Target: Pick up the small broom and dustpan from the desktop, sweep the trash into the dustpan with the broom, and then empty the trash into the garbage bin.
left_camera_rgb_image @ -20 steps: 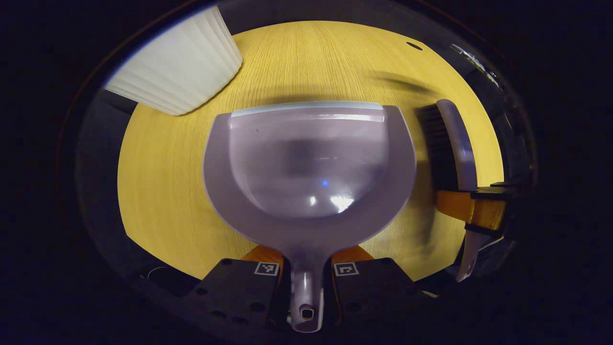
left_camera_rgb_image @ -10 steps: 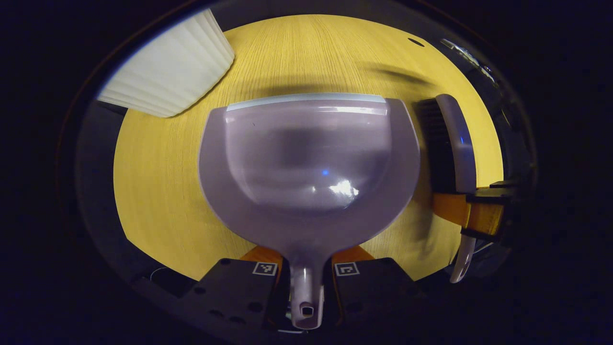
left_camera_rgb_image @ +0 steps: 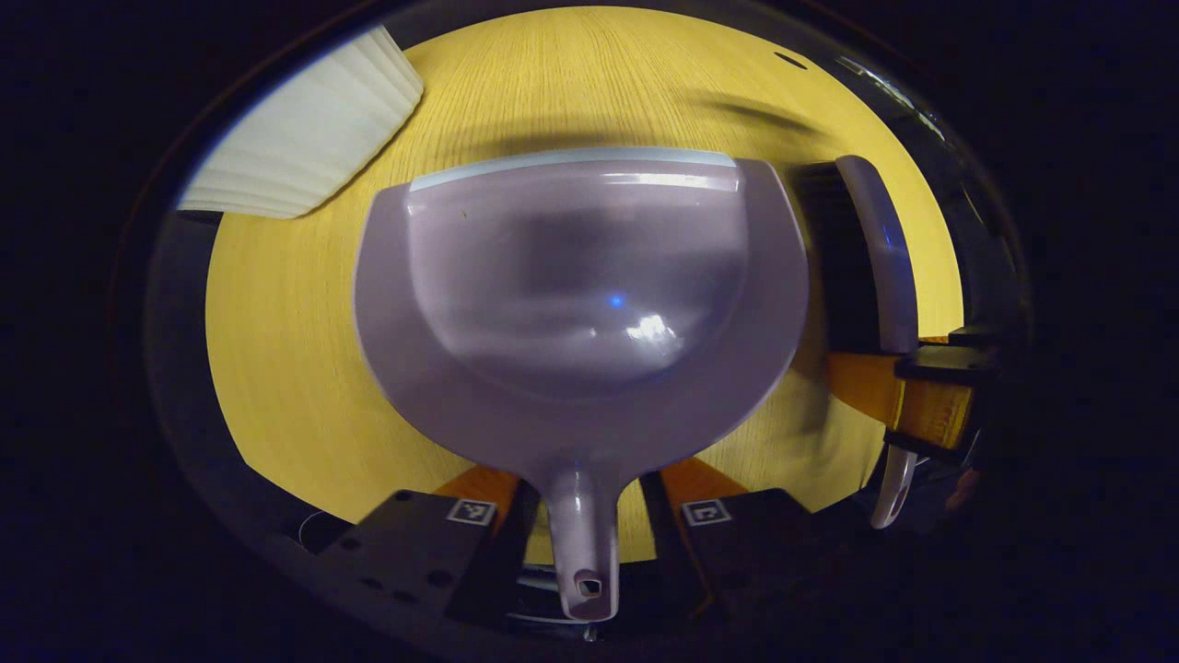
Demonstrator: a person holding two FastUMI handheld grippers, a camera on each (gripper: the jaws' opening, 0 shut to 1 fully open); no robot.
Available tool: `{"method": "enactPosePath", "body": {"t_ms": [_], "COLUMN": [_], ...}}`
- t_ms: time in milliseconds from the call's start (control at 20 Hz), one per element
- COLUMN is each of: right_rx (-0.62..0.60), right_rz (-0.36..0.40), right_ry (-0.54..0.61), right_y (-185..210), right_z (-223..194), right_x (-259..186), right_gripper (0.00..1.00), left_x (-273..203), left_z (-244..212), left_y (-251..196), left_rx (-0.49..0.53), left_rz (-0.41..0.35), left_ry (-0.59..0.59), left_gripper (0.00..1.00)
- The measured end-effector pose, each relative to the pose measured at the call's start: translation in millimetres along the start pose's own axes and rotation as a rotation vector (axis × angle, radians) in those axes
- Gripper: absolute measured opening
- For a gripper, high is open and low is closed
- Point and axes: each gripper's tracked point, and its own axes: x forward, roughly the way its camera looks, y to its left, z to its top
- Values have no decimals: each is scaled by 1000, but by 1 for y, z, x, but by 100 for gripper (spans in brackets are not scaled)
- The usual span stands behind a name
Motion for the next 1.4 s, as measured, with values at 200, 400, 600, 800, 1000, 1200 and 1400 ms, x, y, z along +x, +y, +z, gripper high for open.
{"method": "enactPosePath", "body": {"t_ms": [200,400,600,800,1000,1200,1400], "right_rx": [17,27,36,60,46,22,26], "right_rz": [-5,10,35,104,153,131,104], "right_ry": [-15,-47,-121,-271,-493,-765,-1040], "right_y": [-2,-1,-2,5,6,1,-7], "right_z": [2,1,-1,-2,-6,-16,-22], "right_x": [-5,-13,-31,-62,-115,-185,-253], "right_gripper": [100,100,100,100,100,100,100], "left_x": [-4,-16,-38,-72,-126,-190,-258], "left_z": [-7,-2,-3,-7,-17,-34,-61], "left_y": [2,6,4,-6,-17,-16,-11], "left_rx": [-19,-4,10,40,86,76,60], "left_rz": [7,34,41,16,9,-27,-81], "left_ry": [28,-34,-137,-315,-560,-806,-1052], "left_gripper": [84,84,84,84,84,83,83]}}
